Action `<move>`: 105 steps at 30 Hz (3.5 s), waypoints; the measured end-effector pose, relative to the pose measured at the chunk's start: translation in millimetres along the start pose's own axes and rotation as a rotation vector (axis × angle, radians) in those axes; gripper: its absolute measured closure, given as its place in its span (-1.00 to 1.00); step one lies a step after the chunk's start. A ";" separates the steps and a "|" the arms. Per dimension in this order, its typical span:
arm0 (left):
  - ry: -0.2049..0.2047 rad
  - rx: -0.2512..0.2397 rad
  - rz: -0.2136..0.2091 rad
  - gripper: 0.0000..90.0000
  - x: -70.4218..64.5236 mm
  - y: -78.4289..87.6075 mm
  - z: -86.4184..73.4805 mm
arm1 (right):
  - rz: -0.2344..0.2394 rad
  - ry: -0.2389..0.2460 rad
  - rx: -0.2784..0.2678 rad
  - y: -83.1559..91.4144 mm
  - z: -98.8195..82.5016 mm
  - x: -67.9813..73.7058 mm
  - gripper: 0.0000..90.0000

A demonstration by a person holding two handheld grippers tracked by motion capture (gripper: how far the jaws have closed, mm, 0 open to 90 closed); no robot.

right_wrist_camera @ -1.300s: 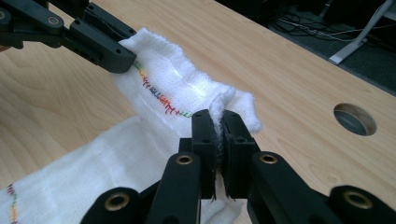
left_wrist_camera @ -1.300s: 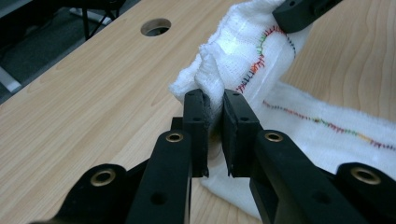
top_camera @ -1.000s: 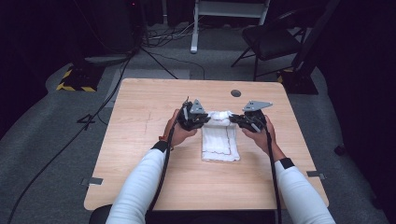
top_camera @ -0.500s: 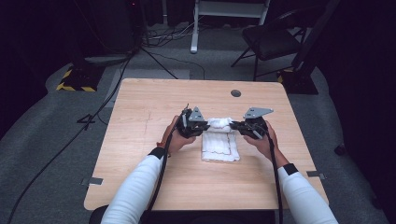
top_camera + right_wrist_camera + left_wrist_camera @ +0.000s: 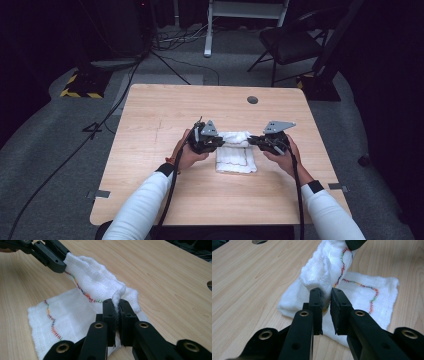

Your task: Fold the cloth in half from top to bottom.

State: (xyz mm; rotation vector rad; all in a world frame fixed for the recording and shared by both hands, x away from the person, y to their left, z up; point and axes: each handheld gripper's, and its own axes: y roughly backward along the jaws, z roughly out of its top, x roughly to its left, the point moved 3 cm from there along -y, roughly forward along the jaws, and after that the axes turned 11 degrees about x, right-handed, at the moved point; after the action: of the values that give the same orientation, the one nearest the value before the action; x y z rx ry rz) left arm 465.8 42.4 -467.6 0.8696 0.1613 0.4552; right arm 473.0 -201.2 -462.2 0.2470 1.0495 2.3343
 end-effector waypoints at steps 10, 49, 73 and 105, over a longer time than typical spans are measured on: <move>-0.044 -0.011 -0.017 0.87 -9.7 8.9 -4.2 | 0.015 0.015 -0.004 7.6 -5.5 9.7 0.91; -0.083 0.077 -0.039 0.88 -28.9 -6.1 -11.5 | 0.052 0.073 -0.012 22.9 -13.2 33.9 0.91; -0.181 0.169 -0.014 0.85 -53.9 -5.2 -24.4 | 0.097 0.075 0.080 17.5 -48.5 46.7 0.82; -0.144 0.157 0.004 0.42 -54.0 7.7 -35.3 | 0.071 0.046 0.067 31.9 -60.7 48.9 0.38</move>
State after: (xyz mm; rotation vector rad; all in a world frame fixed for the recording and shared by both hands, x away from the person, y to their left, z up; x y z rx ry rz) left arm 404.0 47.2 -486.7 1.0537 0.0630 0.3853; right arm 396.2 -229.0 -482.7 0.2604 1.1600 2.3807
